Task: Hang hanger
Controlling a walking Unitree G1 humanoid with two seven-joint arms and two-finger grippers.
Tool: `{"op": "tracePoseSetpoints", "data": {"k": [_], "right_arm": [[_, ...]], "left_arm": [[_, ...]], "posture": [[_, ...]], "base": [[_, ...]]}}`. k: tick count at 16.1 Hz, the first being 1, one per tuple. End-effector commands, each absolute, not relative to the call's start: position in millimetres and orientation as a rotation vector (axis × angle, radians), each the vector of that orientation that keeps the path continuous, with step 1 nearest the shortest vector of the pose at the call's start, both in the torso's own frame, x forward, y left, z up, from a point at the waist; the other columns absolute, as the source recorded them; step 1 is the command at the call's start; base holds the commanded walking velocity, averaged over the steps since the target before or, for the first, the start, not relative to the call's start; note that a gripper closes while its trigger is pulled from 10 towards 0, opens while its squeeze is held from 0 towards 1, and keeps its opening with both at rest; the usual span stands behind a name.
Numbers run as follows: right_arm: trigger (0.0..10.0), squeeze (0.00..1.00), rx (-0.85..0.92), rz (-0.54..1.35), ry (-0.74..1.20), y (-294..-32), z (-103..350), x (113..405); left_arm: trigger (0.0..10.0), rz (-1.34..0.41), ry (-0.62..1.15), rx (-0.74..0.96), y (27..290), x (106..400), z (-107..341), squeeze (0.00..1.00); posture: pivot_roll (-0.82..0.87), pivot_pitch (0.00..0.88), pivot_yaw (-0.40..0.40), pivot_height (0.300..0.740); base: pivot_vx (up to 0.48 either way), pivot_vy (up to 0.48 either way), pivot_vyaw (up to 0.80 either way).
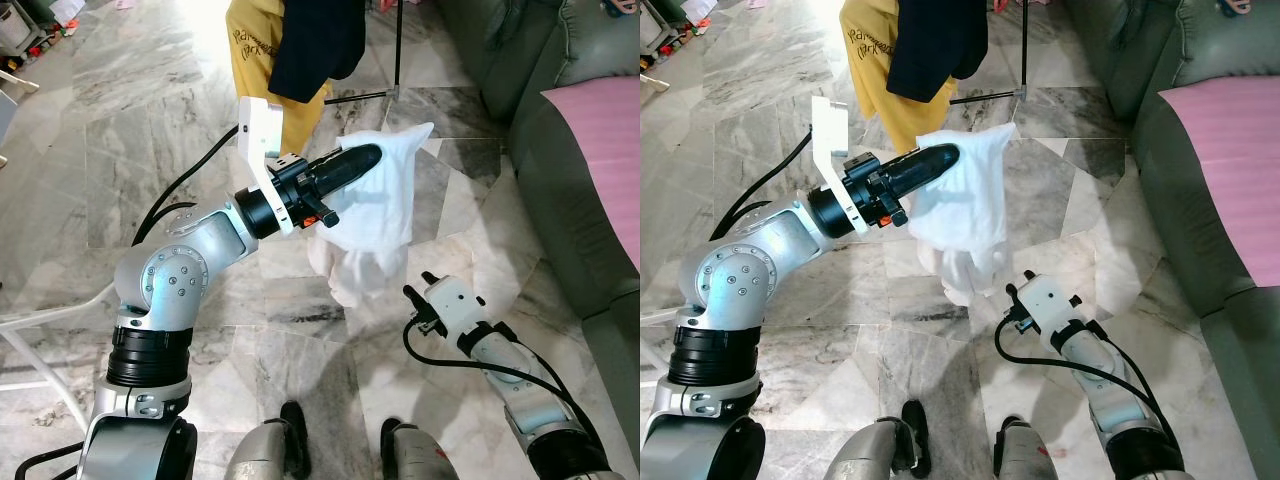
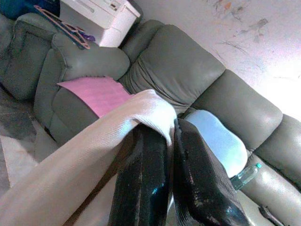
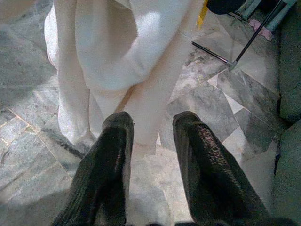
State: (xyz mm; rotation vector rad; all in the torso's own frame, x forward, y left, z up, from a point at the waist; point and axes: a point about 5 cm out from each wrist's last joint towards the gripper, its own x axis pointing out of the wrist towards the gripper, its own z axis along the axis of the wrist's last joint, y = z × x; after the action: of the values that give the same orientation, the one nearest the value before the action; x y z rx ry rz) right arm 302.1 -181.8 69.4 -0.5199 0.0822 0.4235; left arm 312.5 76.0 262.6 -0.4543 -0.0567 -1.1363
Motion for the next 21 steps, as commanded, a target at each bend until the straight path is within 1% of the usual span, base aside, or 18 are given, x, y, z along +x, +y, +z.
{"op": "tracePoseSetpoints", "data": {"k": [1,3,4,5,9,11,15,18,21], "right_arm": [[0.0,0.00,-0.513,0.428,0.086,-178,65,300],[0.0,0.00,-0.505,0.429,0.075,-174,68,303],[8.0,0.00,-0.507,0.430,0.073,-173,69,303],[10.0,1.00,-0.495,0.439,0.065,-170,71,304],[10.0,1.00,-0.473,0.476,0.018,-159,80,299],[10.0,1.00,-0.521,0.526,0.032,-159,77,289],[10.0,1.00,-0.563,0.454,0.045,-176,80,293],[10.0,1.00,-0.588,0.440,0.034,-176,84,298],[10.0,1.00,-0.588,0.442,0.015,-170,89,307]], "left_arm": [[10.0,-1.137,-0.088,-0.440,77,311,269,0.00],[10.0,-1.145,-0.088,-0.439,77,310,268,0.00],[10.0,-1.142,-0.087,-0.436,77,310,267,0.00],[10.0,-1.140,-0.083,-0.435,76,310,265,0.00],[10.0,-1.111,-0.056,-0.434,77,311,255,0.00],[10.0,-1.113,-0.064,-0.435,77,311,258,0.00],[10.0,-1.152,-0.072,-0.441,74,309,261,0.00],[10.0,-1.188,-0.063,-0.441,71,306,261,0.00],[10.0,-1.231,-0.051,-0.441,68,302,260,0.00]], "posture": [[-0.07,0.256,0.121,0.740],[-0.07,0.253,0.120,0.740],[-0.07,0.251,0.117,0.740],[-0.07,0.251,0.115,0.740],[-0.06,0.251,0.110,0.740],[-0.07,0.251,0.111,0.740],[-0.08,0.245,0.119,0.740],[-0.08,0.242,0.119,0.740],[-0.08,0.241,0.114,0.740]], "base": [[0.000,0.000,0.00],[0.000,0.000,0.00],[0.000,0.000,0.00],[0.000,0.000,0.00],[0.000,0.000,0.00],[0.000,0.000,0.00],[0.000,0.000,0.00],[0.000,0.000,0.00],[0.000,0.000,0.00]]}}
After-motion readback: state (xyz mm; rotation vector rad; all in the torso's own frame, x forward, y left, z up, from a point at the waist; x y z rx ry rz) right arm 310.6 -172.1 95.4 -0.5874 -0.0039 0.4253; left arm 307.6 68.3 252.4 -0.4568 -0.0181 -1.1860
